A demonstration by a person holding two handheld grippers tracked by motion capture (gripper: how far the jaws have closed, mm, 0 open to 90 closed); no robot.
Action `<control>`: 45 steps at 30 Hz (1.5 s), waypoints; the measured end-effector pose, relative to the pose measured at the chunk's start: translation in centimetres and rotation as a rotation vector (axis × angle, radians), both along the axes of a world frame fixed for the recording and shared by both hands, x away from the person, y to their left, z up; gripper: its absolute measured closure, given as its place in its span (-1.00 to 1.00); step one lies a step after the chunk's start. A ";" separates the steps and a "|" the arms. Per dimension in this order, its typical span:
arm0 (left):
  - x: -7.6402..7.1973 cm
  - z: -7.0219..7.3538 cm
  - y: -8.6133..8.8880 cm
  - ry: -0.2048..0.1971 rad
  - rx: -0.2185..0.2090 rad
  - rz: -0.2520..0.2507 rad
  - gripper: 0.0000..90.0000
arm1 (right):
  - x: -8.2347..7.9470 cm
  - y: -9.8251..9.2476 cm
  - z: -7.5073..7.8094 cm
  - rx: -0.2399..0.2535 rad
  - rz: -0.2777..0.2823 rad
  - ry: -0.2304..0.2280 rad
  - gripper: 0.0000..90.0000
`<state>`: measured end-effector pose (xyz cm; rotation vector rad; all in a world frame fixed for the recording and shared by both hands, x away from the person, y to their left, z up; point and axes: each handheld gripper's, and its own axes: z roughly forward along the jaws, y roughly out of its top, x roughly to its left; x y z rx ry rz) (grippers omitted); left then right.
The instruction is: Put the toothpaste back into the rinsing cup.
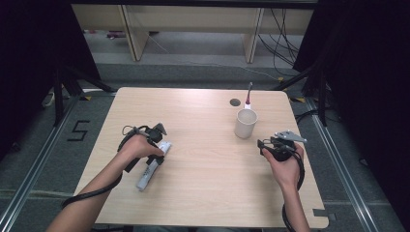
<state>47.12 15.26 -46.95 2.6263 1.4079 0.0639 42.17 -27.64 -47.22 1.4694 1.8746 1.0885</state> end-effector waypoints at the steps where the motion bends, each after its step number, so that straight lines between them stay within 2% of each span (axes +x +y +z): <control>1: 0.1 -0.1 0.0 0.003 0.006 0.002 0.07 | 0.0 0.2 -0.1 0.020 0.001 0.004 -0.04; 2: 0.1 -0.2 -0.2 0.022 0.001 0.040 0.07 | 0.1 0.0 -0.1 0.009 0.025 0.001 -0.04; 3: 0.2 -0.3 -0.2 0.027 -0.004 0.049 0.07 | 0.1 0.0 -0.1 0.009 0.026 0.001 -0.04; 5: 0.4 -0.6 -0.1 0.035 0.004 0.048 0.08 | 0.2 -0.1 0.0 0.001 0.026 -0.010 -0.04; 7: 0.7 -0.7 0.0 0.048 -0.002 0.055 0.08 | 0.1 -0.2 0.2 -0.016 0.016 0.003 -0.04; 11: 0.8 -0.9 -0.1 0.055 -0.005 0.054 0.11 | 0.1 -0.2 0.0 0.005 0.012 -0.006 -0.04; 13: 0.9 -0.9 -0.1 0.053 -0.004 0.043 0.12 | 0.1 -0.3 0.1 -0.014 0.012 -0.003 -0.04; 16: 0.9 -1.0 -0.1 0.054 -0.007 0.046 0.13 | 0.1 -0.3 0.1 -0.017 0.014 -0.002 -0.04; 19: 1.0 -1.0 -0.1 0.058 -0.008 0.050 0.14 | 0.0 0.0 0.2 0.006 0.007 0.009 -0.04; 20: 1.0 -1.0 -0.1 0.062 -0.005 0.050 0.15 | -0.1 0.1 0.3 0.003 0.002 0.021 -0.04; 21: 1.0 -1.0 -0.1 0.065 -0.007 0.053 0.16 | 0.0 -0.2 0.3 -0.027 0.020 -0.004 -0.04; 23: 1.1 -1.0 -0.1 0.069 -0.010 0.056 0.18 | 0.0 0.0 0.2 -0.009 0.019 0.007 -0.04; 25: 1.1 -1.0 -0.1 0.064 -0.010 0.051 0.21 | 0.0 -0.1 0.3 -0.028 0.019 -0.003 -0.04; 27: 1.0 -0.9 -0.2 0.060 -0.006 0.041 0.24 | 0.0 0.0 0.2 0.014 0.029 0.009 -0.04; 28: 0.9 -1.0 -0.2 0.051 -0.011 0.040 0.26 | 0.0 0.0 0.1 0.014 0.028 0.005 -0.04; 30: 0.9 -1.0 -0.1 0.050 -0.011 0.035 0.28 | 0.1 -0.2 0.1 -0.006 0.031 -0.012 -0.04; 34: 0.8 -0.9 -0.1 0.040 -0.017 0.007 0.33 | 0.0 -0.1 0.1 0.012 0.029 0.004 -0.04; 38: 0.5 -0.7 0.1 0.015 -0.024 -0.015 0.42 | 0.0 -0.1 0.1 -0.011 0.021 -0.003 -0.04; 40: 0.4 -0.6 0.1 0.006 -0.035 -0.023 0.46 | 0.1 0.0 0.0 0.009 0.029 0.005 -0.04; 42: 0.3 -0.5 0.3 -0.008 -0.045 -0.041 0.50 | 0.1 0.0 -0.1 -0.003 0.028 -0.004 -0.04; 43: 0.3 -0.4 0.3 -0.016 -0.052 -0.045 0.52 | 0.0 0.0 0.0 -0.017 0.023 0.007 -0.04; 44: 0.1 -0.5 0.3 -0.031 -0.066 -0.040 0.54 | 0.1 0.0 -0.1 -0.005 0.033 -0.001 -0.04; 45: 0.1 -0.4 0.4 -0.027 -0.061 -0.057 0.55 | 0.1 0.0 -0.1 -0.004 0.032 0.001 -0.04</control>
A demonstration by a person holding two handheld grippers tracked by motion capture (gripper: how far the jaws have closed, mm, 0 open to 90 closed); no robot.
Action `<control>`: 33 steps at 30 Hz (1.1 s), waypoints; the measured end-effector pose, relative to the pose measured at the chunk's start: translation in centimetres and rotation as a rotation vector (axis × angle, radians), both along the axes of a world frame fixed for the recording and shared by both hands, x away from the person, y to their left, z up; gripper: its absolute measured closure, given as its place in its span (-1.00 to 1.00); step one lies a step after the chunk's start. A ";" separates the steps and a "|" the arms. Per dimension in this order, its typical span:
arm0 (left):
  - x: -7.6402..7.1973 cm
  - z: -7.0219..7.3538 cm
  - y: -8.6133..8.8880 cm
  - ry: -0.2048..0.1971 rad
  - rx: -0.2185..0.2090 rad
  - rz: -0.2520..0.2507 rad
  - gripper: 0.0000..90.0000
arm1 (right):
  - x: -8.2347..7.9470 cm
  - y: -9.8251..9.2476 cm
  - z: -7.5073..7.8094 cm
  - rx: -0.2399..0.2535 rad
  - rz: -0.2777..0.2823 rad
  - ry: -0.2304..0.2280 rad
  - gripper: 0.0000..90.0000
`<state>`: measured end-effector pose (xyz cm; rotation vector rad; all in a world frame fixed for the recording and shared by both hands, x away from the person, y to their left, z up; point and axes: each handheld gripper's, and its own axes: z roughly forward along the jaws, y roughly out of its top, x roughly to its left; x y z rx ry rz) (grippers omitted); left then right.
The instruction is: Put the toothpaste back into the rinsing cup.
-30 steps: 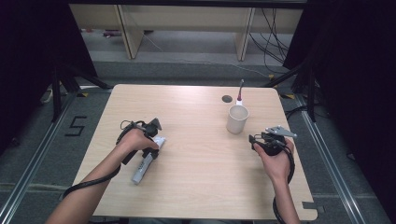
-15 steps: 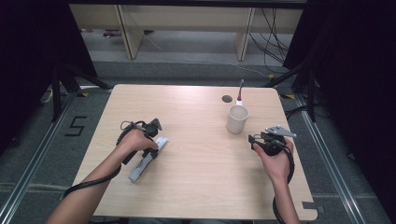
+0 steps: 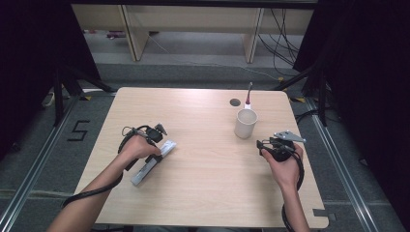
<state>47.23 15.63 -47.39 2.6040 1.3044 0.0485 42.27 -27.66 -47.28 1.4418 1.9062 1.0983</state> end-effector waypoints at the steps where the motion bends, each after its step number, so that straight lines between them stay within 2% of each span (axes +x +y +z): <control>1: -0.1 0.0 0.0 -0.003 -0.006 -0.010 0.56 | 0.0 0.0 0.0 0.000 -0.001 0.000 -0.04; 3: -0.3 0.0 0.0 -0.017 -0.023 0.009 0.59 | 0.0 0.0 0.0 0.000 0.000 0.000 -0.04; 4: -0.3 0.1 0.1 -0.028 -0.017 -0.012 0.60 | 0.0 0.0 0.0 0.000 0.000 0.000 -0.04; 9: -0.6 0.5 0.1 -0.051 -0.033 -0.028 0.64 | -0.1 0.0 0.0 -0.012 -0.010 0.012 -0.04; 10: -0.6 0.5 0.2 -0.057 -0.037 -0.036 0.64 | -0.3 0.3 0.0 0.015 -0.029 0.034 -0.04; 11: -0.7 0.6 0.2 -0.059 -0.042 -0.042 0.64 | -0.2 0.3 -0.1 0.013 -0.019 0.019 -0.04; 12: -0.7 0.7 0.2 -0.065 -0.051 -0.039 0.65 | -0.2 0.3 -0.1 0.012 -0.019 0.022 -0.04; 13: -0.7 0.8 0.3 -0.081 -0.055 -0.060 0.65 | -0.2 0.3 0.0 0.008 -0.022 0.028 -0.04; 14: -0.8 0.9 0.3 -0.082 -0.071 -0.040 0.65 | -0.2 0.3 0.0 0.009 -0.022 0.027 -0.04; 16: -0.7 1.2 0.6 -0.108 -0.078 -0.069 0.66 | -0.2 0.3 0.0 0.011 -0.024 0.025 -0.04; 17: -0.9 1.2 0.5 -0.122 -0.101 -0.042 0.66 | -0.2 0.3 0.0 0.018 -0.019 0.016 -0.04; 18: -0.9 1.4 0.7 -0.138 -0.106 -0.056 0.66 | 0.0 0.0 -0.1 0.001 -0.001 0.002 -0.04; 20: -0.9 1.7 0.8 -0.165 -0.125 -0.065 0.66 | 0.0 0.0 -0.1 -0.001 -0.004 0.002 -0.04; 21: -1.0 1.7 0.8 -0.187 -0.156 -0.055 0.66 | -0.1 0.0 -0.1 0.002 -0.002 0.004 -0.04; 24: -1.2 2.1 1.1 -0.237 -0.189 -0.077 0.66 | -0.1 0.0 -0.1 0.000 -0.004 0.002 -0.04; 27: -1.4 2.3 1.4 -0.288 -0.229 -0.069 0.66 | -0.3 0.2 0.1 0.006 -0.028 0.023 -0.04; 32: -1.8 2.8 1.7 -0.351 -0.276 -0.061 0.67 | -0.3 0.2 0.0 0.012 -0.026 0.012 -0.04; 33: -1.9 2.9 1.8 -0.366 -0.287 -0.059 0.67 | -0.2 0.0 0.0 -0.016 -0.016 -0.011 -0.04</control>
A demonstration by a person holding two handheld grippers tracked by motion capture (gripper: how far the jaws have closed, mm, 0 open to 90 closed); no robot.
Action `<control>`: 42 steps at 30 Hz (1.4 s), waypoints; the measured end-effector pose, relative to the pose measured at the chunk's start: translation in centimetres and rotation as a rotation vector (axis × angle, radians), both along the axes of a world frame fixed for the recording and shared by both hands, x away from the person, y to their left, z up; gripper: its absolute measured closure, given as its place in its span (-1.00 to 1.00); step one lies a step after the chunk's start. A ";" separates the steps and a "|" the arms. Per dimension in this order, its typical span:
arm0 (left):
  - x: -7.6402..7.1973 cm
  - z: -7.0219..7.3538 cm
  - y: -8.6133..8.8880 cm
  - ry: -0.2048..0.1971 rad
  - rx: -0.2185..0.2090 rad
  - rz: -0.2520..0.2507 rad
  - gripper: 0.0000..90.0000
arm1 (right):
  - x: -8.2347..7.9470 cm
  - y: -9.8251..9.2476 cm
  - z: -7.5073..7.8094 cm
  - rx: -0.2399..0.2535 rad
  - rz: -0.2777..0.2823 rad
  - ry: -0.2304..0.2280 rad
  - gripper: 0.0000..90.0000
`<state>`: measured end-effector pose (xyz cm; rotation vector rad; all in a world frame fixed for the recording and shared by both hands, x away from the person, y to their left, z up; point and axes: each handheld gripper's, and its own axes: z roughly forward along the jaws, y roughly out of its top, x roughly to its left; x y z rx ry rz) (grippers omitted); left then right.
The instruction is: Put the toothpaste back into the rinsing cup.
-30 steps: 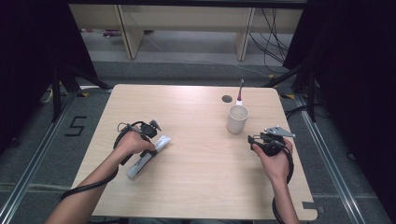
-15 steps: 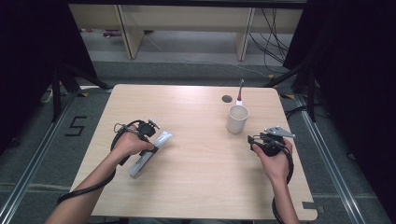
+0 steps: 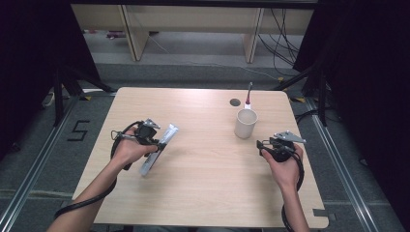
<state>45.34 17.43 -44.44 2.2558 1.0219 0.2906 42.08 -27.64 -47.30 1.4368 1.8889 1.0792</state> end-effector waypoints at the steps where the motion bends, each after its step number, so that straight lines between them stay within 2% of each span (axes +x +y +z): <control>1: -0.1 0.2 0.1 -0.009 -0.014 0.000 0.67 | 0.0 0.0 0.0 -0.001 0.002 0.001 -0.04; 2: -0.1 0.4 0.2 -0.020 -0.025 0.001 0.67 | 0.0 0.0 0.0 0.002 0.005 0.003 -0.04; 4: -0.2 0.5 0.4 -0.071 -0.053 0.020 0.67 | 0.0 0.1 0.0 0.003 0.009 0.003 -0.04; 9: -0.5 0.9 0.7 -0.169 -0.125 0.022 0.67 | 0.0 0.0 0.0 0.000 0.004 0.000 -0.04; 11: -0.7 1.0 0.8 -0.210 -0.165 0.036 0.67 | 0.0 0.0 -0.1 0.002 0.005 -0.001 -0.04; 12: -0.7 1.0 0.8 -0.224 -0.182 0.038 0.67 | -0.2 0.2 0.0 0.026 -0.014 0.028 -0.04; 13: -0.8 1.0 0.9 -0.244 -0.202 0.044 0.67 | -0.1 0.0 0.0 0.011 0.003 0.010 -0.04; 15: -1.0 1.0 0.9 -0.287 -0.266 0.064 0.67 | 0.0 0.0 -0.1 0.014 0.009 0.005 -0.04; 22: -1.6 0.8 1.0 -0.393 -0.389 0.093 0.67 | -0.2 0.3 -0.2 0.033 -0.010 0.006 -0.04; 24: -1.8 0.8 1.0 -0.427 -0.407 0.100 0.68 | -0.2 0.2 -0.1 0.020 -0.013 0.008 -0.04; 26: -2.0 0.8 1.0 -0.462 -0.431 0.104 0.68 | -0.2 0.0 -0.1 -0.003 -0.004 -0.017 -0.04; 29: -2.3 0.7 0.9 -0.509 -0.469 0.109 0.68 | -0.1 0.2 -0.2 0.023 0.001 -0.016 -0.04; 31: -2.4 0.7 0.8 -0.533 -0.493 0.104 0.68 | -0.1 0.1 -0.2 0.016 0.009 -0.021 -0.04; 33: -2.5 0.7 0.7 -0.548 -0.506 0.099 0.68 | -0.1 0.2 -0.2 0.002 -0.001 -0.027 -0.04; 34: -2.5 0.7 0.6 -0.554 -0.510 0.099 0.68 | -0.2 0.2 -0.2 0.030 -0.001 -0.015 -0.04; 36: -2.5 0.7 0.5 -0.568 -0.524 0.096 0.67 | -0.1 0.1 -0.1 0.020 0.009 -0.022 -0.04; 37: -2.5 0.7 0.4 -0.576 -0.533 0.091 0.67 | -0.3 0.4 -0.1 0.043 -0.012 -0.011 -0.04; 38: -2.5 0.7 0.3 -0.586 -0.541 0.089 0.67 | -0.3 0.4 -0.1 0.046 -0.013 -0.010 -0.04; 42: -2.6 0.7 0.0 -0.616 -0.546 0.070 0.67 | -0.4 0.5 0.0 0.030 -0.016 -0.010 -0.04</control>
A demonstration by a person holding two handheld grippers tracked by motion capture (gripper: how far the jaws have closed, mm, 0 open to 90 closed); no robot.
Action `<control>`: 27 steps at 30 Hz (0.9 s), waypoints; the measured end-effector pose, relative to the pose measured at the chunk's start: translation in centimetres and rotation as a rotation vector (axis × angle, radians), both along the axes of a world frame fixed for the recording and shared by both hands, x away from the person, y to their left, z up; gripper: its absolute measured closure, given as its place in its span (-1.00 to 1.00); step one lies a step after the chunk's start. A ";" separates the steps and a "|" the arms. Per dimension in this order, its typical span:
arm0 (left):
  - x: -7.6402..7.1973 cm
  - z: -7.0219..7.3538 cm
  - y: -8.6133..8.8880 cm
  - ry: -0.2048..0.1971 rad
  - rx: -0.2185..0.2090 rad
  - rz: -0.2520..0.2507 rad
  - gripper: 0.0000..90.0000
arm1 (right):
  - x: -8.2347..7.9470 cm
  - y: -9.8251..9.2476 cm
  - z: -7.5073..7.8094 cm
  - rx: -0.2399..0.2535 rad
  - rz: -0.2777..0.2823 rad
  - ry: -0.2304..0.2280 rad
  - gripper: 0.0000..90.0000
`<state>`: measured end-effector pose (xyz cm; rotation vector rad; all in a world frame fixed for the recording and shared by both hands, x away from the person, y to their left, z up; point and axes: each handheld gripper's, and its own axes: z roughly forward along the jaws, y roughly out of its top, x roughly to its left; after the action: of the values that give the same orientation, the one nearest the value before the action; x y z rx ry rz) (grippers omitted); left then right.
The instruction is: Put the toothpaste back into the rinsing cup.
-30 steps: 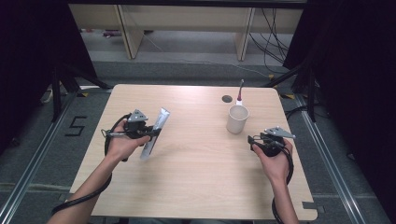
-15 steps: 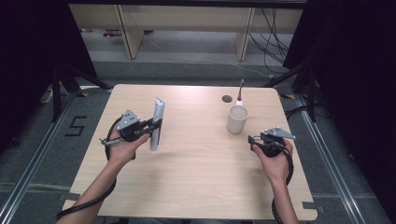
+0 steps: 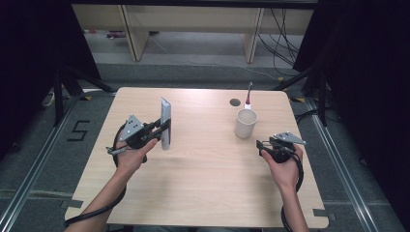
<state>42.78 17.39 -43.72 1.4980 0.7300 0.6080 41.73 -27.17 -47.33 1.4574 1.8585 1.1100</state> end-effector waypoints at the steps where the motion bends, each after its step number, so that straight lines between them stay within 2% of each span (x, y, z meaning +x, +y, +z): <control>1: 0.0 0.0 -0.1 -0.005 -0.004 -0.004 0.67 | -0.1 0.0 0.1 0.003 0.002 0.008 -0.04; 2: 0.0 0.0 -0.3 -0.014 -0.007 -0.008 0.67 | 0.0 -0.2 0.1 -0.022 0.016 -0.008 -0.04; 6: 0.0 0.0 -0.8 -0.035 -0.010 -0.022 0.67 | 0.0 0.1 0.1 -0.005 0.014 -0.018 -0.04; 7: 0.0 0.0 -0.9 -0.038 -0.008 -0.022 0.67 | 0.0 0.0 0.2 -0.029 0.017 -0.026 -0.04; 8: 0.0 0.0 -1.1 -0.043 -0.015 -0.027 0.67 | -0.1 0.3 0.2 0.011 0.006 -0.014 -0.04; 9: 0.0 0.1 -1.2 -0.044 -0.015 -0.027 0.67 | 0.0 0.0 0.2 -0.024 0.022 -0.026 -0.04; 12: 0.1 0.2 -1.5 -0.053 -0.023 -0.032 0.67 | -0.1 0.2 0.2 0.002 0.026 -0.021 -0.04; 15: 0.1 0.3 -1.9 -0.060 -0.030 -0.041 0.67 | -0.2 0.4 0.4 0.001 0.010 -0.017 -0.04; 16: 0.1 0.4 -1.9 -0.060 -0.025 -0.040 0.67 | -0.2 0.3 0.5 -0.016 0.029 -0.040 -0.04; 18: 0.1 0.4 -2.2 -0.062 -0.030 -0.046 0.67 | -0.3 0.6 0.7 0.012 0.019 -0.031 -0.04; 19: 0.1 0.4 -2.3 -0.064 -0.032 -0.047 0.67 | -0.3 0.5 0.9 -0.012 0.037 -0.050 -0.04; 20: 0.1 0.4 -2.5 -0.064 -0.029 -0.050 0.67 | -0.4 0.8 0.9 0.013 0.026 -0.047 -0.04; 22: 0.1 0.3 -2.9 -0.065 -0.031 -0.056 0.67 | -0.5 1.0 1.3 0.005 0.035 -0.049 -0.04; 23: 0.1 0.3 -3.1 -0.067 -0.029 -0.060 0.67 | -0.3 1.0 1.3 0.001 0.064 -0.077 -0.04; 25: 0.0 0.3 -3.5 -0.068 -0.028 -0.065 0.67 | -0.6 1.5 1.7 0.023 0.051 -0.064 -0.04; 26: 0.0 0.3 -3.7 -0.068 -0.026 -0.069 0.67 | -0.5 1.5 1.8 0.008 0.069 -0.089 -0.04; 27: 0.0 0.2 -3.9 -0.068 -0.027 -0.070 0.67 | -0.7 1.9 2.1 0.030 0.063 -0.075 -0.04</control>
<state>42.80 13.51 -43.50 1.4646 0.6289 0.5910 41.01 -25.32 -45.22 1.3626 1.8548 1.2109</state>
